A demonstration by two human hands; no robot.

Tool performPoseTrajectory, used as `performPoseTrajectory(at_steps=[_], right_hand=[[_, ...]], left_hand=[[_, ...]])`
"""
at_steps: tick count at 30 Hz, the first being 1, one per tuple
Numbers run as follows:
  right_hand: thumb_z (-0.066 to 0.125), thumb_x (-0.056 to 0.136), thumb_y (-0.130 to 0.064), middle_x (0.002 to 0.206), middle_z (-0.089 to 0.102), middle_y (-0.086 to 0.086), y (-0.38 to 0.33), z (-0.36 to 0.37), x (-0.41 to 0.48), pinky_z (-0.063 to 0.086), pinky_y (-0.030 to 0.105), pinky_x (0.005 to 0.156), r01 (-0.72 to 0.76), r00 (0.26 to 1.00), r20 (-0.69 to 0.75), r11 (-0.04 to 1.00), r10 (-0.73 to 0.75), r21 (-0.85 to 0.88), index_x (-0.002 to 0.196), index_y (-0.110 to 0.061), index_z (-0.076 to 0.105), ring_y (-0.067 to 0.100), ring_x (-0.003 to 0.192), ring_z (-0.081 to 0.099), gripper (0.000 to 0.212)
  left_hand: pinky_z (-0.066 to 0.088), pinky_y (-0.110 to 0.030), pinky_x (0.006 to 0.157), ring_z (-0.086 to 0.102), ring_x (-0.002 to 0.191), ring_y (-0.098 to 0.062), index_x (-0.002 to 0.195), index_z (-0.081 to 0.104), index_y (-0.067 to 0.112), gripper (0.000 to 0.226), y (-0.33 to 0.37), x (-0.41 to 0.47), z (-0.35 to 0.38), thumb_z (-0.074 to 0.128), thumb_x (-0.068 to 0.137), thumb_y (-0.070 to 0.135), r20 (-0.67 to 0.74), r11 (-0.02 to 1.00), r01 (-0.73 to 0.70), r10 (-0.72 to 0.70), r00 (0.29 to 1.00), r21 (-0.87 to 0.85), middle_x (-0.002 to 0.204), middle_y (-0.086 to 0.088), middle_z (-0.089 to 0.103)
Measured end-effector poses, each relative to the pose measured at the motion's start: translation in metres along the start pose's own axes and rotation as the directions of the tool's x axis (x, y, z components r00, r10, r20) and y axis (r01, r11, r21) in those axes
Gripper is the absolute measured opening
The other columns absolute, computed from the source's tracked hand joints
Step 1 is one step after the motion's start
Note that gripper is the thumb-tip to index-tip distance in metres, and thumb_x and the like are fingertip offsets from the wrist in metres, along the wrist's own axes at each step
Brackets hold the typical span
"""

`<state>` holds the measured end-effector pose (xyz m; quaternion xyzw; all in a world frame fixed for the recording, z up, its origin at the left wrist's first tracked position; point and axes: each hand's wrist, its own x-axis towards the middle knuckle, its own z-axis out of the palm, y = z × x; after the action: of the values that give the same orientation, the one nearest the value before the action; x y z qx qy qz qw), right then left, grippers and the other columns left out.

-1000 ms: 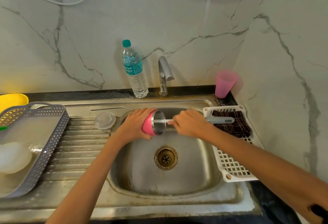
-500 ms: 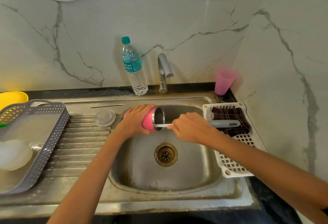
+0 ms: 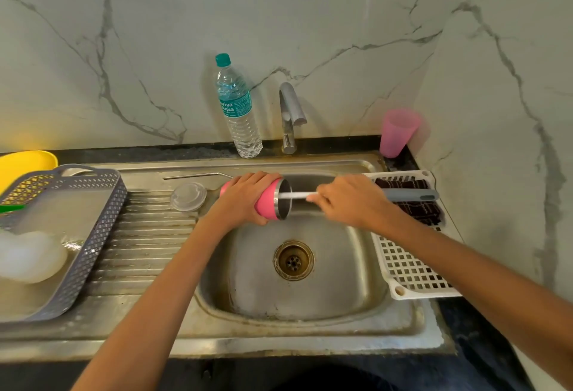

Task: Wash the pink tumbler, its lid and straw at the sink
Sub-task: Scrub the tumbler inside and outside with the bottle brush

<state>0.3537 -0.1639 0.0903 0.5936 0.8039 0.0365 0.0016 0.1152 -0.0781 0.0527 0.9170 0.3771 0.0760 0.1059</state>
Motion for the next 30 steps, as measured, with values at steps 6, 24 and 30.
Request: performPoseTrajectory(at_steps=[6,24,30], right_hand=[[0.029,0.103,-0.047,0.059,0.049,-0.005,-0.004,0.027,-0.006,0.03,0.025,0.049,-0.077,0.997,0.017,0.994,0.076,0.075,0.086,-0.022,0.064,0.01,0.051,0.047,0.047],[0.028,0.102,-0.048,0.054,0.041,-0.008,-0.002,-0.001,-0.003,0.024,0.022,0.047,-0.085,0.993,-0.077,0.994,0.09,0.075,0.065,-0.026,0.045,0.006,0.046,0.038,0.046],[0.027,0.103,-0.047,0.055,0.042,-0.007,-0.017,0.016,-0.01,0.024,0.024,0.045,-0.071,0.997,-0.028,0.996,0.072,0.047,0.079,-0.02,0.06,0.007,0.046,0.039,0.049]], left_hand=[[0.034,-0.043,0.108,0.045,0.129,-0.023,0.145,0.037,0.026,0.096,-0.004,0.0,-0.003,0.084,0.062,0.034,-0.018,0.998,-0.022,0.024,1.0,0.063,0.142,0.002,0.048],[0.038,-0.047,0.108,0.048,0.126,-0.022,0.144,0.035,0.028,0.098,-0.019,-0.003,-0.011,0.086,0.061,0.041,-0.06,1.0,-0.003,0.004,0.998,0.015,0.139,0.003,0.049],[0.039,-0.046,0.107,0.047,0.126,-0.021,0.143,0.035,0.029,0.098,-0.021,-0.003,-0.009,0.086,0.06,0.041,-0.097,1.0,0.022,-0.021,0.995,0.008,0.138,0.004,0.049]])
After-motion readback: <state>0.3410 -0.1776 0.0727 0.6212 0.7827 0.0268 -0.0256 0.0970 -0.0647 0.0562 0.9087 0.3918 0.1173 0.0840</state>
